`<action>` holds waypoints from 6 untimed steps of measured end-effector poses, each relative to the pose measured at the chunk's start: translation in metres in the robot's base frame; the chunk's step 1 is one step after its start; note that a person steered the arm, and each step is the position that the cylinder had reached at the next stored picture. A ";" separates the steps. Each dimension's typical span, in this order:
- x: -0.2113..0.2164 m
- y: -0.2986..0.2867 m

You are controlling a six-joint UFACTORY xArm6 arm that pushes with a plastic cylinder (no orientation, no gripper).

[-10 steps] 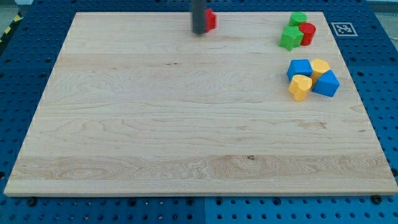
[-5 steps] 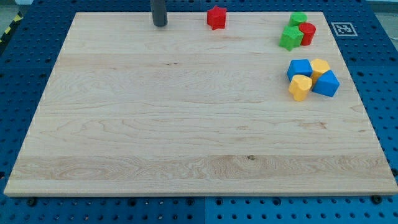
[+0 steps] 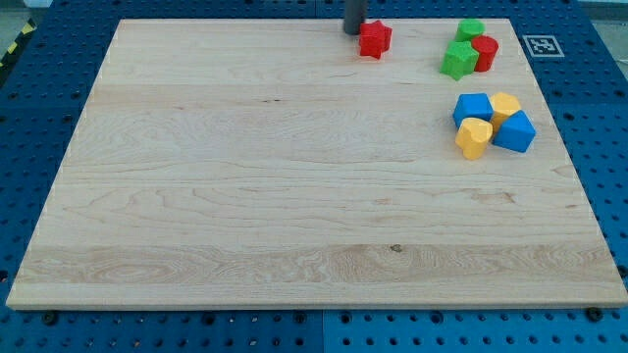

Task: Place the red star towards the top of the green star

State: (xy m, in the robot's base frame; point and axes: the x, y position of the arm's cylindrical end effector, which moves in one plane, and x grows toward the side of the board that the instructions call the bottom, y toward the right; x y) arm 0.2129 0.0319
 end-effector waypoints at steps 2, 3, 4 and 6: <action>0.034 0.013; 0.034 0.088; 0.035 0.111; 0.025 0.076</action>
State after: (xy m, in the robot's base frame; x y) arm 0.2382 0.1074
